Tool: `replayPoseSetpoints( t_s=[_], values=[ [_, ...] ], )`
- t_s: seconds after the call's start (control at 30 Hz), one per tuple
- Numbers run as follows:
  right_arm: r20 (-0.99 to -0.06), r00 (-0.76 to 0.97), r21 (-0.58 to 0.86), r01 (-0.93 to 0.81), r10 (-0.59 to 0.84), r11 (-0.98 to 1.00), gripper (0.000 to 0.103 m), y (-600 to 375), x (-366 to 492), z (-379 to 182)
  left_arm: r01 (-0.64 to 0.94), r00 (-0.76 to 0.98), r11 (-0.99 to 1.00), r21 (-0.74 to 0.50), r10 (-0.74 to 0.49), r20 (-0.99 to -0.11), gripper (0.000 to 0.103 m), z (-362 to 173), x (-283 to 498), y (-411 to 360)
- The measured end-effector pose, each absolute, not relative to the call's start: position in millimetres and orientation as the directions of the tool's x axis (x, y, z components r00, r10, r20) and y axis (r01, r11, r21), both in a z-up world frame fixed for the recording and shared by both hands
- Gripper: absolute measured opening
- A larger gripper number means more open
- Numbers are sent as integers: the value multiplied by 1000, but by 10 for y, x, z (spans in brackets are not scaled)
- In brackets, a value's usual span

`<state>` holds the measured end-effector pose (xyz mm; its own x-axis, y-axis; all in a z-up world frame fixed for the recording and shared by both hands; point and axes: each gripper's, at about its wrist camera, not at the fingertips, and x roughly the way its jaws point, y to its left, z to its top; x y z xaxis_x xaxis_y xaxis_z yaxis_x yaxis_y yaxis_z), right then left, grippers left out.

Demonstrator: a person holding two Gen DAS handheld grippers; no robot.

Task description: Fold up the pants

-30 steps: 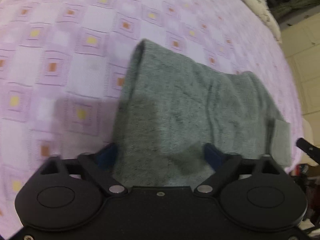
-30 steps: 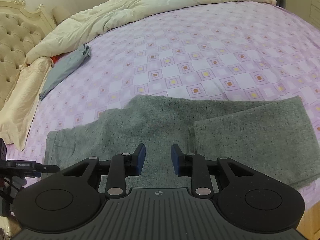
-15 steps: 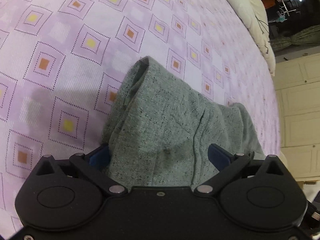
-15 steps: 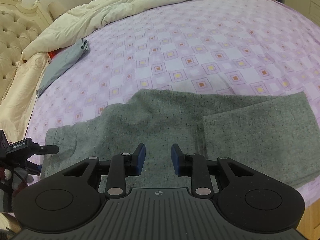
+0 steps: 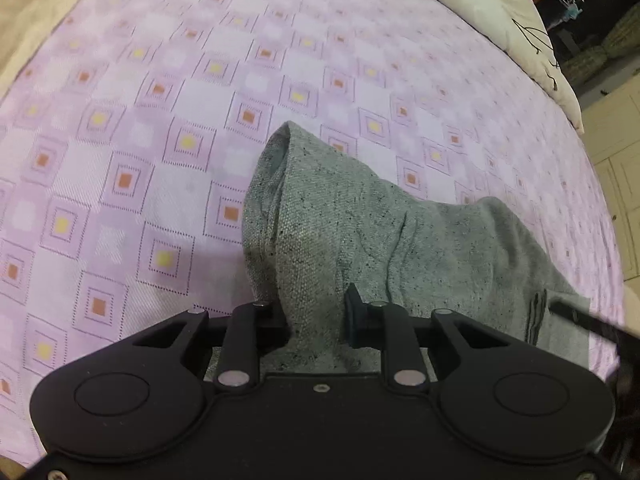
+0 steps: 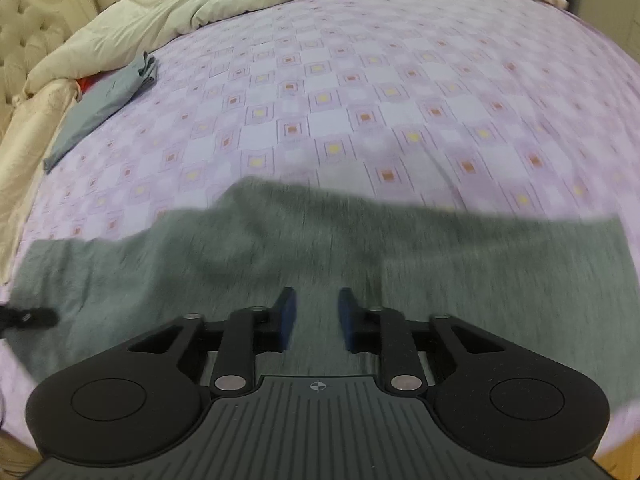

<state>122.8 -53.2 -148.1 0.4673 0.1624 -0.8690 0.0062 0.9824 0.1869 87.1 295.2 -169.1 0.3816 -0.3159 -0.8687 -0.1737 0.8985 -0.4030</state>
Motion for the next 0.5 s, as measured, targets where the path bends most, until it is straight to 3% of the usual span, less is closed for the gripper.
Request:
replayPoseSetpoints(
  t_s=[0.23,0.5],
  values=[
    [-924,373,98,23,83,995,11,-481,1971,-1986,-214,414,893,-396,-285,-865,29,-1707,828,2919],
    [-882,448,133,-60,146,989,12,-471,1659,-1710,-204,449,900,-386,-265,-854,28,-1553,761,2886]
  ],
)
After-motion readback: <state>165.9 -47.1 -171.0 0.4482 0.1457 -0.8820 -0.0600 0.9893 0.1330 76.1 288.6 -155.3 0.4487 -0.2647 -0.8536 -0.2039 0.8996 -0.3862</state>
